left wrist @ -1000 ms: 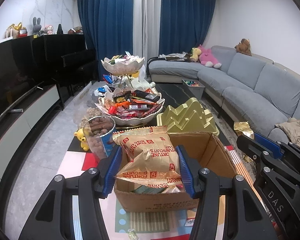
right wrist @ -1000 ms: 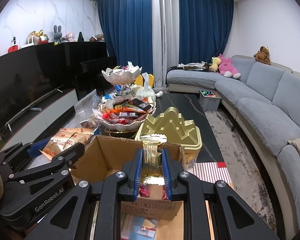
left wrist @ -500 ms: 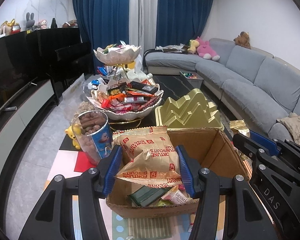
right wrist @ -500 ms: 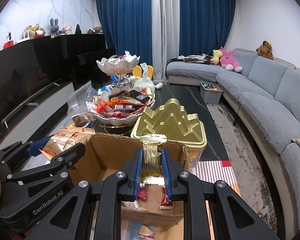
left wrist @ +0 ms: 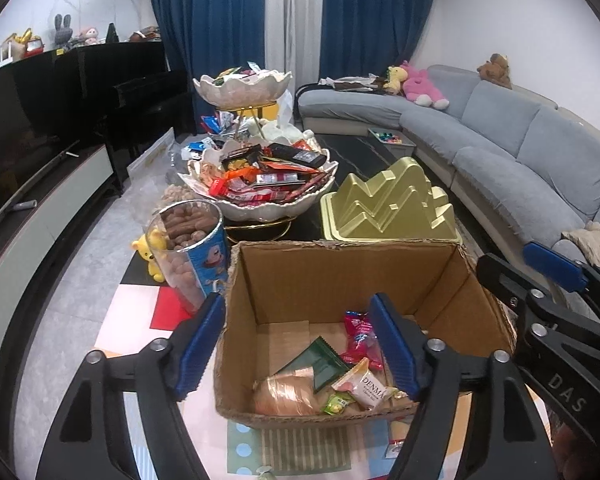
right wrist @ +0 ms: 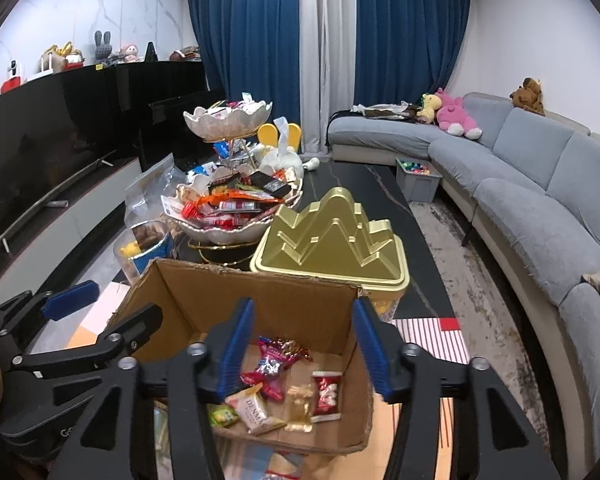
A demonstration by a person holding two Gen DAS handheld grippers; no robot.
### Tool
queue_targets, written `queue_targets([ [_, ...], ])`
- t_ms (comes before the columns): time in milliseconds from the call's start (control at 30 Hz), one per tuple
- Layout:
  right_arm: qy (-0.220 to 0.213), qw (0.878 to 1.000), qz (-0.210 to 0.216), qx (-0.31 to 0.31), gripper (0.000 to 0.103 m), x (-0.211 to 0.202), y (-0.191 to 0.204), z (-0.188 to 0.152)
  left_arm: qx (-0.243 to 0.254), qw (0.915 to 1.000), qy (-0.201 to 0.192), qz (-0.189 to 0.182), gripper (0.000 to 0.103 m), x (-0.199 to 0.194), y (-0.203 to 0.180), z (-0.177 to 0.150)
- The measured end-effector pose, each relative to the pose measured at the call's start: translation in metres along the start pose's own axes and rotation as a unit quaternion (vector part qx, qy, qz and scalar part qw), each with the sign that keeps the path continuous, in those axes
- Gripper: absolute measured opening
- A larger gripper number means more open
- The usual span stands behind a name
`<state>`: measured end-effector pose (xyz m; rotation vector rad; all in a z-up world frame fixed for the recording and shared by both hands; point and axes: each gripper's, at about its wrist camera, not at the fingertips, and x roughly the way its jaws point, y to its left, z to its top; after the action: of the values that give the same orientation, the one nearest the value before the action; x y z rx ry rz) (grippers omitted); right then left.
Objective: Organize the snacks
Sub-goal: 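Withdraw both tools from the box toward the last snacks on the rug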
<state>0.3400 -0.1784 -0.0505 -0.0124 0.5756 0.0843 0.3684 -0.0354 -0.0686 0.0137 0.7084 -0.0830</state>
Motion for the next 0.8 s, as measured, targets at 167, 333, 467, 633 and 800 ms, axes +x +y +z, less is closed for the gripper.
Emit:
queue_targets([
  [167,-0.007,1.0,-0.005,0.006,0.06,-0.008,-0.002,0.003,-0.008,0.9999,-0.004,0.009,0.081,-0.008,0.006,0.001],
  [333,-0.014,1.0,-0.006,0.009,0.061,-0.019,-0.002,0.005,-0.01,0.9998,-0.008,0.015,0.081,-0.018,0.01,0.0],
  [467,-0.018,1.0,-0.006,0.009,0.061,-0.027,0.0,0.006,-0.009,0.9997,-0.011,0.02,0.081,-0.028,0.013,-0.001],
  [633,-0.021,1.0,-0.009,0.01,0.061,-0.038,0.001,0.005,-0.011,0.9994,-0.019,0.025,0.081,-0.041,0.015,0.001],
  [800,-0.025,1.0,-0.011,0.011,0.061,-0.048,0.003,0.004,-0.013,0.9992,-0.024,0.029,0.083,-0.053,0.016,-0.001],
])
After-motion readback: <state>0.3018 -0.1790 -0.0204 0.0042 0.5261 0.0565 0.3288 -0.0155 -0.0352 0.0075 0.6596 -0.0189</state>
